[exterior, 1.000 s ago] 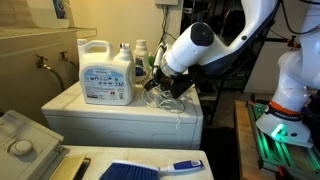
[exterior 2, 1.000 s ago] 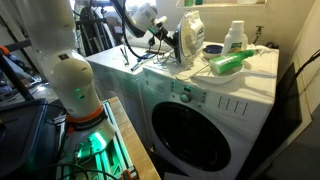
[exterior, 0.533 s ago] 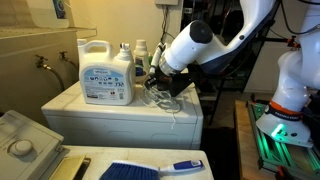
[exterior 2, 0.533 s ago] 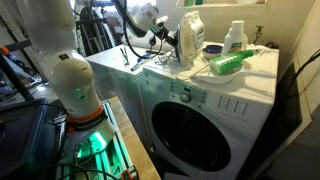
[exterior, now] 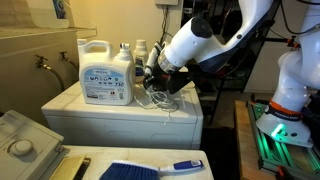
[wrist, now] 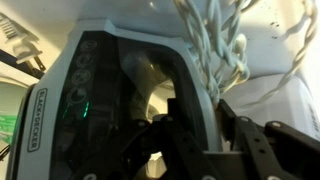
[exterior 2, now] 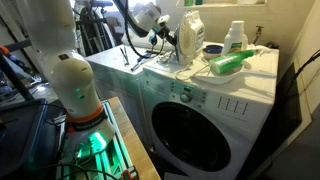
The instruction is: Put the iron in a lying position
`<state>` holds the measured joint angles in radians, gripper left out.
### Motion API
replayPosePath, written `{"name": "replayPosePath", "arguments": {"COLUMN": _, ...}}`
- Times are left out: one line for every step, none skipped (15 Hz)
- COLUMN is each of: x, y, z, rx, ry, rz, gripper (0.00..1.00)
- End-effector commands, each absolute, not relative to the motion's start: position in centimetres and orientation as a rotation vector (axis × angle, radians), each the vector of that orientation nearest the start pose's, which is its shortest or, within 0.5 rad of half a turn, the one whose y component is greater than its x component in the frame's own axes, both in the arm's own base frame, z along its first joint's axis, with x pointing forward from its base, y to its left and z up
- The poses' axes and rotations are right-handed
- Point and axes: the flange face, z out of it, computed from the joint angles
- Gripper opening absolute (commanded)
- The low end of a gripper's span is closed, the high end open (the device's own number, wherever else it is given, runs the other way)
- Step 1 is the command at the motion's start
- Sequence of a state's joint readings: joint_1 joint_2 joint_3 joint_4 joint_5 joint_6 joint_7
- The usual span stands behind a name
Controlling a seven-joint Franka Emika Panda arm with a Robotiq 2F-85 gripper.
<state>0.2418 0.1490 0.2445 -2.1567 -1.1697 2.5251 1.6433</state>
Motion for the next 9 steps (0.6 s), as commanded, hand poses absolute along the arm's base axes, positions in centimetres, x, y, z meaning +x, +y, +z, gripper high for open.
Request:
{"name": "replayPosePath", "arguments": {"x": 50.0, "y": 26.8, "z": 36.4, "rx": -2.990, "ry": 0.439, "rz": -1.127, "gripper": 0.16}}
{"name": "replayPosePath", "arguments": {"x": 50.0, "y": 26.5, "z": 36.8, "rx": -2.966, "ry": 0.491, "rz": -1.100, "gripper": 0.16}}
{"name": "replayPosePath", "arguments": {"x": 49.8, "y": 26.2, "z": 37.5, "rx": -2.941, "ry": 0.541, "rz": -1.067, "gripper": 0.16}}
{"name": "replayPosePath", "arguments": {"x": 49.7, "y": 25.8, "z": 38.2, "rx": -2.920, "ry": 0.600, "rz": -1.042, "gripper": 0.16}}
{"name": "replayPosePath", "arguments": {"x": 49.5, "y": 25.4, "z": 38.8, "rx": -2.898, "ry": 0.654, "rz": -1.017, "gripper": 0.16}}
{"name": "replayPosePath", "arguments": {"x": 49.4, "y": 25.0, "z": 39.4, "rx": -2.873, "ry": 0.714, "rz": -0.989, "gripper": 0.16}}
{"name": "replayPosePath", "arguments": {"x": 49.3, "y": 24.6, "z": 39.9, "rx": -2.850, "ry": 0.759, "rz": -0.969, "gripper": 0.16}}
{"name": "replayPosePath", "arguments": {"x": 49.2, "y": 24.3, "z": 40.1, "rx": -2.826, "ry": 0.796, "rz": -0.939, "gripper": 0.16}}
{"name": "replayPosePath", "arguments": {"x": 49.1, "y": 23.9, "z": 40.3, "rx": -2.810, "ry": 0.835, "rz": -0.919, "gripper": 0.16}}
